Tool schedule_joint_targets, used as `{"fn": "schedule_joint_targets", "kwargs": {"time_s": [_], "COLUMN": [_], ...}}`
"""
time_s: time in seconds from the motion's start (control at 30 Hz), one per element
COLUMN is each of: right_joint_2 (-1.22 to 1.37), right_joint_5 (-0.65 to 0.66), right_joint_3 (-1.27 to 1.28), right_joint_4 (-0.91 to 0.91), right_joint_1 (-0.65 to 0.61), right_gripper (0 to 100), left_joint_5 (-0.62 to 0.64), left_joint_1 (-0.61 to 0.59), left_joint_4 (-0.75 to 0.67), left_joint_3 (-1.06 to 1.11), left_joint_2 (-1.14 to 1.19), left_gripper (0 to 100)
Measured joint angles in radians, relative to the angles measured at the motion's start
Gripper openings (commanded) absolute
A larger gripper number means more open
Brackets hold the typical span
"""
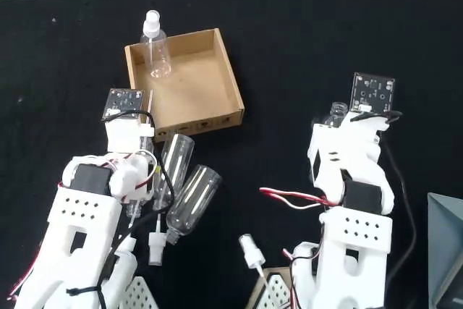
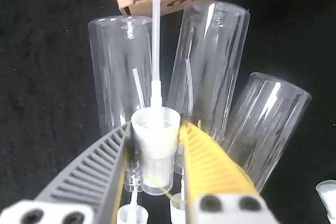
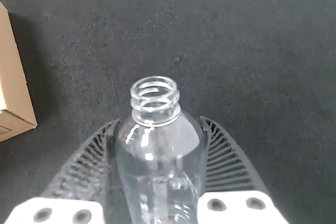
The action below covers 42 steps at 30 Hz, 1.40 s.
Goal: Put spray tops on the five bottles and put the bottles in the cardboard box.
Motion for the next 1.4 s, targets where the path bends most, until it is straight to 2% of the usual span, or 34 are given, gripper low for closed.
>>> {"fn": "schedule_joint_targets", "kwargs": {"time_s": [0.17, 0.47, 0.7, 1.07, 1.4], "right_joint_2": [0.000, 0.000, 0.000, 0.000, 0.000], "right_joint_5": [0.000, 0.000, 0.000, 0.000, 0.000], "right_joint_3": [0.000, 0.017, 0.017, 0.017, 0.017], "right_joint_4": [-0.017, -0.025, -0.025, -0.025, -0.025], "right_joint_1": [0.000, 0.000, 0.000, 0.000, 0.000], "right_gripper": [7.5, 7.6, 7.6, 7.7, 7.7], "left_joint_5": [0.107, 0.276, 0.384, 0.433, 0.442], "left_joint_1": [-0.025, -0.206, -0.241, -0.311, -0.391], "left_joint_4": [0.000, -0.103, -0.104, -0.140, -0.141], "left_joint_3": [0.000, 0.000, 0.000, 0.000, -0.120], "left_joint_2": [0.000, 0.000, 0.000, 0.008, 0.333], "left_gripper": [9, 9, 9, 9, 9]}}
